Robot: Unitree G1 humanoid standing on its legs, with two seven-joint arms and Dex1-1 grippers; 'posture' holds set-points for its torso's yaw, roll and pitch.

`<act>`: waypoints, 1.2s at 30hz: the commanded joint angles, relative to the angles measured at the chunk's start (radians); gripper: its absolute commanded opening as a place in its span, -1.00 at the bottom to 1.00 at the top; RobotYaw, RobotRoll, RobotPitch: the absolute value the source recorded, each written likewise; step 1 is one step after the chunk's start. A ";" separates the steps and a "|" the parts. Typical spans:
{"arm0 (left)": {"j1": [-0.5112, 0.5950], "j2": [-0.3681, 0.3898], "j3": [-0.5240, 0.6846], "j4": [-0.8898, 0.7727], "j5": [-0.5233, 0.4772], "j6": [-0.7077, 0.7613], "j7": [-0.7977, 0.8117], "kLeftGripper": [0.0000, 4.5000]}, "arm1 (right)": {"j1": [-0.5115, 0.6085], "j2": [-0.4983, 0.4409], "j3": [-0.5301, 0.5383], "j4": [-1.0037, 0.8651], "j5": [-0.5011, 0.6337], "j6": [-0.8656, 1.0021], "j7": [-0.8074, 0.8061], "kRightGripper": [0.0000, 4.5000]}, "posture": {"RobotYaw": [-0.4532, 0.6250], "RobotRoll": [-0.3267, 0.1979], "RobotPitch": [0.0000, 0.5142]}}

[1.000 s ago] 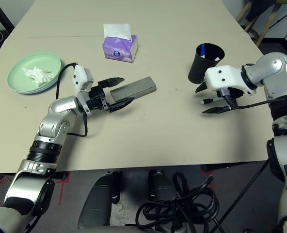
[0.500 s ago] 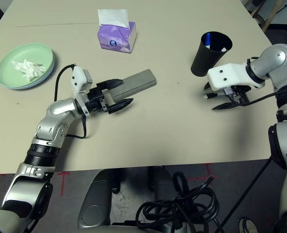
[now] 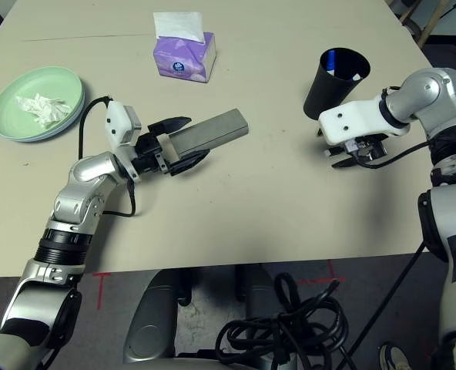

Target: Organize and tidy the items on the table.

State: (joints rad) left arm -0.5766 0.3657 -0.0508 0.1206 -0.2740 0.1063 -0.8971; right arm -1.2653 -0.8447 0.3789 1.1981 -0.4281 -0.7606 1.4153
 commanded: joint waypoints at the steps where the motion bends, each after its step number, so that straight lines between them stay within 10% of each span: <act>1: 0.021 0.004 -0.016 -0.019 0.008 -0.012 -0.001 1.00 | -0.022 -0.006 0.014 0.016 -0.025 -0.032 -0.037 0.99 | 0.06 0.25 0.28; 12: 0.020 0.005 -0.016 -0.018 0.005 -0.009 -0.003 1.00 | -0.022 0.018 0.021 0.035 -0.037 -0.058 -0.027 0.91 | 0.08 0.25 0.27; 24: 0.018 0.007 -0.011 -0.018 0.002 -0.003 0.002 1.00 | -0.048 0.026 0.008 0.046 -0.019 -0.019 0.069 -0.99 | 0.08 0.25 0.21; 36: -0.041 0.007 -0.007 0.062 0.007 -0.029 -0.009 1.00 | -0.064 0.000 -0.022 0.027 0.032 0.045 0.176 -0.99 | 0.02 0.25 0.05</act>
State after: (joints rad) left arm -0.6232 0.3714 -0.0510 0.1675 -0.2725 0.0889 -0.8958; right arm -1.3166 -0.8130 0.3777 1.2298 -0.4133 -0.7254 1.5780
